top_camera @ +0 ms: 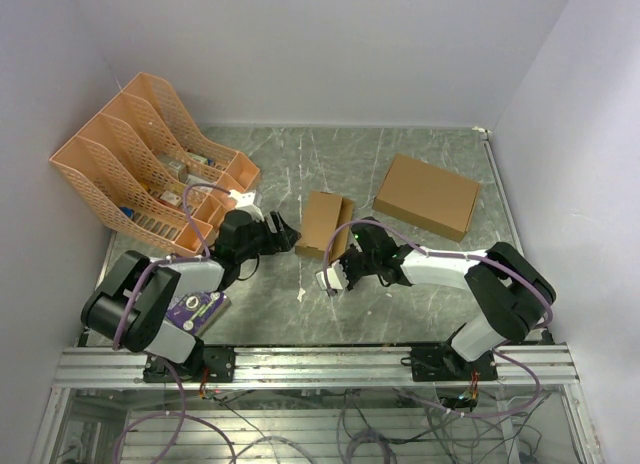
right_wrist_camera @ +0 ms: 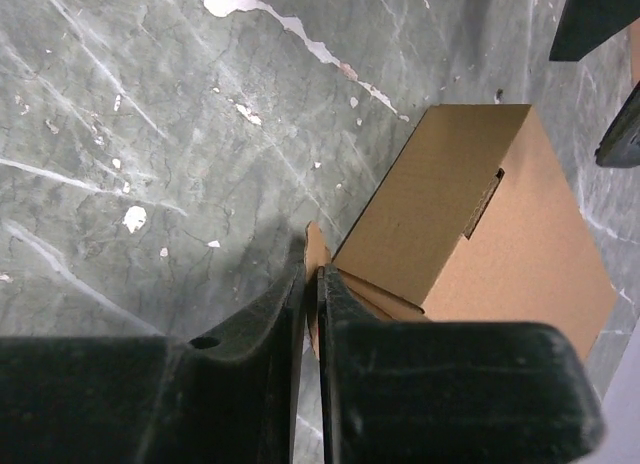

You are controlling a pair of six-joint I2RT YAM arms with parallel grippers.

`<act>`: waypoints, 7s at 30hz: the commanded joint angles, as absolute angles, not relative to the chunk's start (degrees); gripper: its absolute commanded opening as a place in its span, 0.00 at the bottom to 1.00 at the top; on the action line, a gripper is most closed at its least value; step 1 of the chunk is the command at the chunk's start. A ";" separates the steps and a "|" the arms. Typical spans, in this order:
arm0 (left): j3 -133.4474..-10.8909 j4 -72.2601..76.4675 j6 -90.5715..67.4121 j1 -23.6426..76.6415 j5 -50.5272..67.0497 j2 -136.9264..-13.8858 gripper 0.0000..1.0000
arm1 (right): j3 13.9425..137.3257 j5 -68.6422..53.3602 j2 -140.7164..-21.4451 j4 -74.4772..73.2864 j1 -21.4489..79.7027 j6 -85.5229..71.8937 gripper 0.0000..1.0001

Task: Fold the paper box

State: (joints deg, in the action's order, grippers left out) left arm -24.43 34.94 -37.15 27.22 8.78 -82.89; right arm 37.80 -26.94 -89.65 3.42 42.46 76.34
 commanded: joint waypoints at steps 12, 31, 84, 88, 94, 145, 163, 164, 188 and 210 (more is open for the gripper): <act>-29.91 38.46 -36.73 27.39 11.41 -90.99 0.73 | 37.33 -27.54 -90.02 3.07 42.18 76.42 0.00; -29.40 37.75 -36.60 27.42 10.47 -94.70 0.72 | 38.52 -30.71 -89.70 1.23 37.76 72.56 0.00; -31.82 35.20 -36.65 27.36 10.30 -97.53 0.72 | 49.07 -40.82 -95.13 -11.82 26.16 59.64 0.00; -31.86 35.22 -36.60 27.35 10.46 -97.49 0.72 | 49.02 -41.13 -95.18 -12.42 25.93 60.46 0.00; -31.91 35.24 -36.65 27.34 10.41 -97.56 0.72 | 50.04 -41.03 -95.78 -14.05 25.54 60.21 0.01; -33.89 33.79 -35.08 27.36 11.73 -99.09 0.72 | 53.97 -40.39 -99.06 -12.61 22.15 44.28 0.00; -37.14 30.47 -33.45 28.07 13.30 -98.83 0.72 | 57.80 -37.99 -99.48 -13.70 25.96 41.76 0.00; -37.32 30.23 -33.34 28.24 13.31 -98.94 0.72 | 59.00 -37.46 -99.60 -14.20 26.44 41.52 0.00; -41.89 21.79 -29.92 28.85 9.95 -96.94 0.74 | 67.77 -33.41 -99.40 -30.70 28.80 45.66 0.37; -36.70 11.40 -32.15 22.11 11.91 -80.52 0.07 | 90.55 -32.92 -119.94 -12.68 17.80 34.92 0.01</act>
